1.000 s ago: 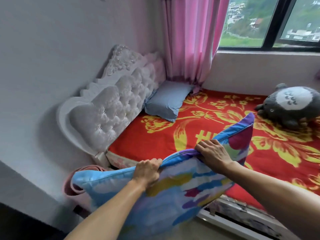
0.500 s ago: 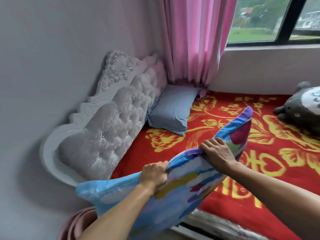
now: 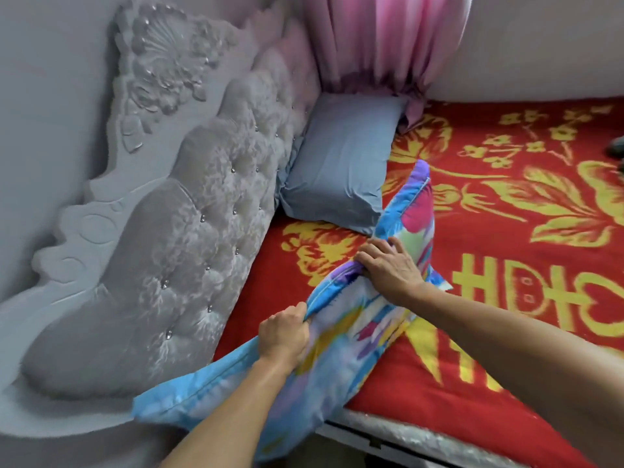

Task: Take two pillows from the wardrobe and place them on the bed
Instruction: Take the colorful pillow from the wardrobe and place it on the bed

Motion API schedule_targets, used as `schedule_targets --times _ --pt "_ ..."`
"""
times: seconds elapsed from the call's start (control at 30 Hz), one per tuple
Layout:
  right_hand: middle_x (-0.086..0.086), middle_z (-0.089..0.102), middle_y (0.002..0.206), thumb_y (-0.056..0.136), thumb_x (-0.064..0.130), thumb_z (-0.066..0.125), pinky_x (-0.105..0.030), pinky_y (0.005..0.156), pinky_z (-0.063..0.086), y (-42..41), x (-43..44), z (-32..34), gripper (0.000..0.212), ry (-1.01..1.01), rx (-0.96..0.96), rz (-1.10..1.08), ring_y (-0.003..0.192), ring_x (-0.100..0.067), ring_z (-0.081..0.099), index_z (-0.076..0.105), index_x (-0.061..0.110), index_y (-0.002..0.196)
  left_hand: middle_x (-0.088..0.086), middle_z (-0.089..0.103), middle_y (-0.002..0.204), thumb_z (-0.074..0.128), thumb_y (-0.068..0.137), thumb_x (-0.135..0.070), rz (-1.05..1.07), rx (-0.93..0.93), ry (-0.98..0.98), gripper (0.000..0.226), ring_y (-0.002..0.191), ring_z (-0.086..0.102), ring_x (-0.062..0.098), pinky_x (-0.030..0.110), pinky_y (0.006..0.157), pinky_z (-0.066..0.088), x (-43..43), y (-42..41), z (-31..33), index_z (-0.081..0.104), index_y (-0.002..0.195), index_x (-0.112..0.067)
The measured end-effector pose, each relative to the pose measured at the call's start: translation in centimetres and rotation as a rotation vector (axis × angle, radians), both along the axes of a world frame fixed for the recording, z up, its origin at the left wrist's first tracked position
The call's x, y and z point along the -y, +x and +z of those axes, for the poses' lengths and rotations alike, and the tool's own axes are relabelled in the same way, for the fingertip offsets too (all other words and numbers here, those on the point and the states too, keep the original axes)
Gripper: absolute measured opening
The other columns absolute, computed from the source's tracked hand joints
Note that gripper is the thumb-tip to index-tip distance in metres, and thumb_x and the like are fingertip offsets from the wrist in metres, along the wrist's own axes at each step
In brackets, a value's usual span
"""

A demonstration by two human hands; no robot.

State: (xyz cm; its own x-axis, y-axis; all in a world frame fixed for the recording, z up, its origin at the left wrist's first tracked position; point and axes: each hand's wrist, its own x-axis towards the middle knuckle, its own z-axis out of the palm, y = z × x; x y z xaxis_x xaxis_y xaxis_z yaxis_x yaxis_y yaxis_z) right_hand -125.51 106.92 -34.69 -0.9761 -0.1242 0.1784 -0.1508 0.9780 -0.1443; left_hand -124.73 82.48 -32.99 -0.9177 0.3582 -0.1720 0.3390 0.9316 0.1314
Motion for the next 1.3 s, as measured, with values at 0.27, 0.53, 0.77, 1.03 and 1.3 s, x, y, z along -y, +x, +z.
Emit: schedule_targets --times 0.27,0.53,0.77,1.03,1.3 --pt "-0.016 0.027 0.154 0.092 0.036 0.056 -0.046 0.107 0.032 -2.6 3.9 -12.0 0.062 -0.489 0.28 -0.575 0.141 -0.032 0.025 0.031 0.019 0.147 0.031 0.065 0.092 0.049 0.094 -0.03 0.284 0.077 0.122 0.028 0.086 0.061 0.047 0.047 0.068 0.047 6.2 -9.3 -7.8 0.051 0.089 -0.004" --pt "-0.022 0.043 0.142 0.089 0.047 0.057 -0.04 0.097 0.038 1.1 6.9 -24.7 0.077 -1.039 0.702 -1.371 0.125 -0.039 0.046 0.027 0.001 0.144 0.026 0.063 0.104 0.039 0.094 -0.048 0.355 0.151 0.05 0.041 0.095 0.059 0.045 0.044 0.071 0.041 8.6 -16.6 -15.6 0.044 0.098 -0.007" --pt "-0.012 0.056 0.132 0.071 0.046 0.079 -0.039 0.096 0.047 -0.7 11.0 -28.9 0.084 -1.436 0.386 -1.777 0.116 -0.03 0.055 0.044 0.005 0.136 0.023 0.065 0.093 0.049 0.092 -0.043 0.352 0.193 0.154 0.036 0.086 0.06 0.043 0.043 0.07 0.045 11.1 -20.5 -19.7 0.052 0.094 -0.007" --pt "-0.007 0.064 0.114 0.069 0.06 0.072 -0.042 0.092 0.046 -4.9 10.0 -19.7 0.068 -1.178 0.113 -1.744 0.107 -0.032 0.057 0.054 0.015 0.118 0.015 0.06 0.063 0.049 0.085 -0.047 0.549 0.08 0.396 0.038 0.062 0.057 0.038 0.043 0.058 0.05 12.0 -20.7 -16.3 0.05 0.071 -0.012" --pt "0.001 0.061 0.11 0.075 0.045 0.07 -0.031 0.083 0.042 -13.0 6.6 -20.0 0.058 -1.024 0.135 -1.363 0.107 -0.029 0.058 0.05 0.019 0.124 0.03 0.063 0.082 0.051 0.09 -0.031 0.691 0.177 0.518 0.034 0.078 0.059 0.044 0.046 0.069 0.046 12.1 -24.5 -20.3 0.05 0.075 -0.001"
